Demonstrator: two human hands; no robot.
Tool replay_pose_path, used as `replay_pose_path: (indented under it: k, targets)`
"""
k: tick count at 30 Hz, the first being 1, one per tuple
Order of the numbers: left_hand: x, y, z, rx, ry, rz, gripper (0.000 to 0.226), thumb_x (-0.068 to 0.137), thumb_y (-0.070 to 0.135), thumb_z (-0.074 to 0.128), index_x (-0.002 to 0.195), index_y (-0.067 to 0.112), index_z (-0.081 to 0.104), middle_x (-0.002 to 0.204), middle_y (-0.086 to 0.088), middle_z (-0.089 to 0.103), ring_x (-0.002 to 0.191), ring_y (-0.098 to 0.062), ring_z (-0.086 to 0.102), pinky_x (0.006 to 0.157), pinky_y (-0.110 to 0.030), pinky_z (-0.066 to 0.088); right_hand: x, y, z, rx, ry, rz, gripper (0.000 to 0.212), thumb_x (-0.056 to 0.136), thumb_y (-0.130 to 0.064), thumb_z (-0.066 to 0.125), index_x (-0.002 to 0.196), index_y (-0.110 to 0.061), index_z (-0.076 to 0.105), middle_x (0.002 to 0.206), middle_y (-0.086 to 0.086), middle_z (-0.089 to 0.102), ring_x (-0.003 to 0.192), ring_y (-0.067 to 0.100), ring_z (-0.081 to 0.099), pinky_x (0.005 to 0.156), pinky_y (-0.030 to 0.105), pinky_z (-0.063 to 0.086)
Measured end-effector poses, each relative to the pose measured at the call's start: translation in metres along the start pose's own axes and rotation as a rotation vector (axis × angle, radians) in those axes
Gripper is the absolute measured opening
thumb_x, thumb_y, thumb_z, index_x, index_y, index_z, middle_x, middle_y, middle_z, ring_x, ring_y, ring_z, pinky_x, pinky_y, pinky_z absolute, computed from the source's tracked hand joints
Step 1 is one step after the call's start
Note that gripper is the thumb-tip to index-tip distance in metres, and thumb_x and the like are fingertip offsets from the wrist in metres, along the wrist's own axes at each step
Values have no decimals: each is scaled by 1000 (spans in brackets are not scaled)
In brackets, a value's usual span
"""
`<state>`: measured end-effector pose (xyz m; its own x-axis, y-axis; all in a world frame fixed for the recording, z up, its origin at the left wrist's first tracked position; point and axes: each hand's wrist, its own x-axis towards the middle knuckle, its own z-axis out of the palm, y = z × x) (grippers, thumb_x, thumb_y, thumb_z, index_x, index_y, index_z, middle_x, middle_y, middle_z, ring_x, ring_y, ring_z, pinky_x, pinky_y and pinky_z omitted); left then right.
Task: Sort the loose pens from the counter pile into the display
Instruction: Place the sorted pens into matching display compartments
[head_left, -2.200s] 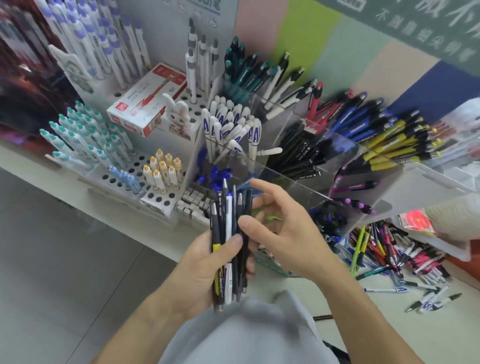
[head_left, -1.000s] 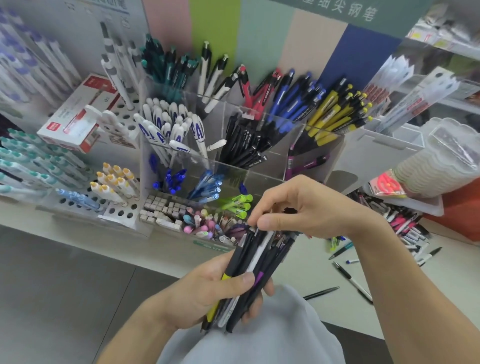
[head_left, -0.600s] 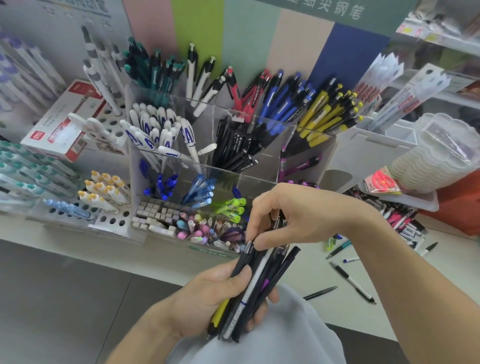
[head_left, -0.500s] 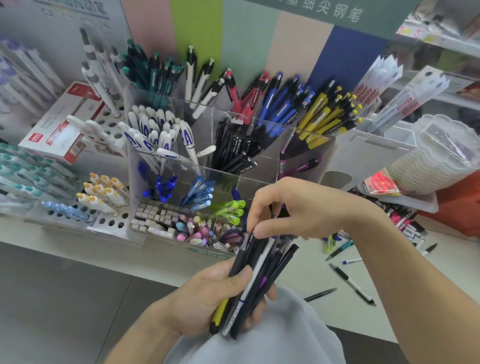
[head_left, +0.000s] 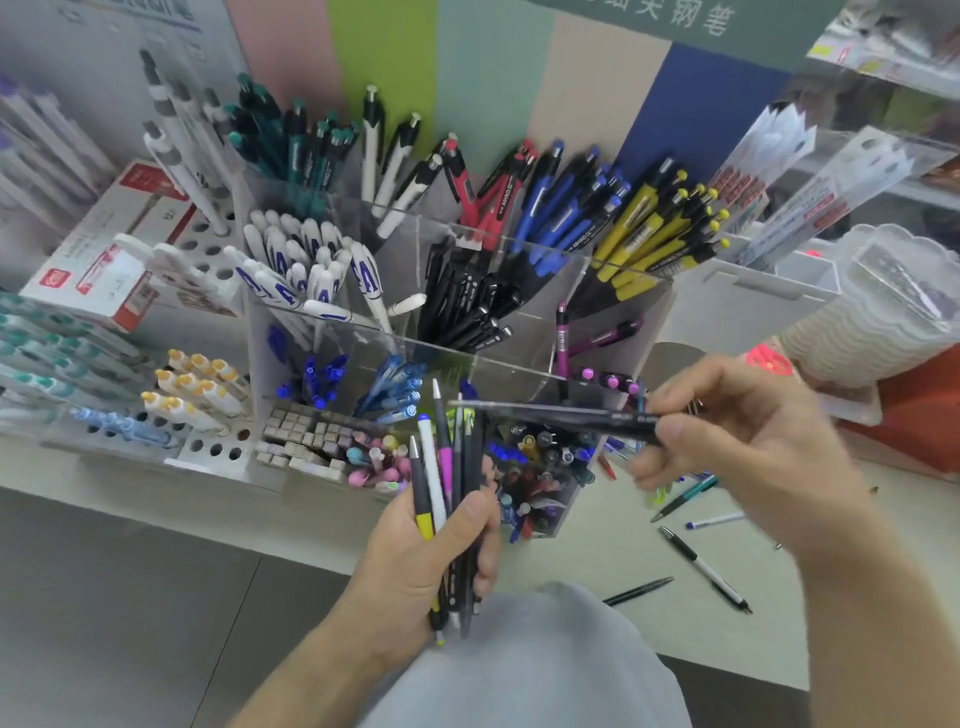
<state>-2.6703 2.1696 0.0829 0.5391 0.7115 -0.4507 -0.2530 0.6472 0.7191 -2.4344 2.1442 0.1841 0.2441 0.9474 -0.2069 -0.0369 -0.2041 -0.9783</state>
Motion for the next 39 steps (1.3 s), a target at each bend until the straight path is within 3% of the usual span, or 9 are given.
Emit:
replay_pose_path:
  k: [5,9,14,16,21,27,30,35,39]
  targets:
    - [4,3,13,25,149,46,49,78,39,79,110,5,65,57,-10,51,43,-17,43,40,-24,37,-37,61,57,261,112,113,36,80,33,55,70,-1,53,72,8,65,53,39,69,48,40,59]
    - [5,7,17,15,199,72,35,75,34,71,90,2,71,50,-12,44,40,-20,38,39,-25,37,-50,82,80,217,12,234,20,72,9,62,68,-8,51,72,9,63,64,39,72,51,39,58]
    - [3,8,19,62,243,99,37,76,27,72,96,-3,65,62,-21,57,41,-22,42,38,-26,41,-40,76,80,103,-104,277,38,83,-19,80,113,-12,57,89,22,68,53,26,64,39,28,45]
    - [4,8,17,82,252,139,33,79,26,70,98,1,63,58,-20,54,42,-23,43,40,-27,41,-35,73,78,14,-80,218,26,93,-15,72,118,-18,66,85,16,69,51,21,58,42,23,42]
    - [2,11,9,146,282,161,23,87,26,66,100,9,56,60,-19,57,45,-25,47,44,-31,42,-27,60,49,-201,-2,133,23,98,-14,62,103,-30,79,56,-9,59,52,7,46,54,20,37]
    - [-2,21,1,222,239,67,32,85,28,68,104,4,59,77,-5,74,47,-17,49,43,-28,43,-13,31,6,-397,-196,184,19,87,-15,75,85,-32,82,81,3,70,68,32,54,63,36,42]
    - [-6,16,4,334,130,-18,19,87,13,74,99,10,60,63,-4,65,46,-21,48,43,-28,42,-5,27,12,-292,-171,155,20,82,-1,80,86,-21,79,81,9,73,59,12,58,57,25,46]
    - [-9,10,15,490,90,59,11,90,17,71,98,16,63,80,-6,76,69,-20,73,61,-29,57,-5,50,39,149,-23,235,42,71,-5,78,112,-8,68,80,8,70,66,20,58,62,30,47]
    - [-7,5,17,565,63,106,11,92,29,70,99,21,67,81,0,74,70,-14,70,68,-29,57,-19,67,70,217,170,179,18,101,-8,56,115,-12,66,75,2,60,73,25,56,72,38,46]
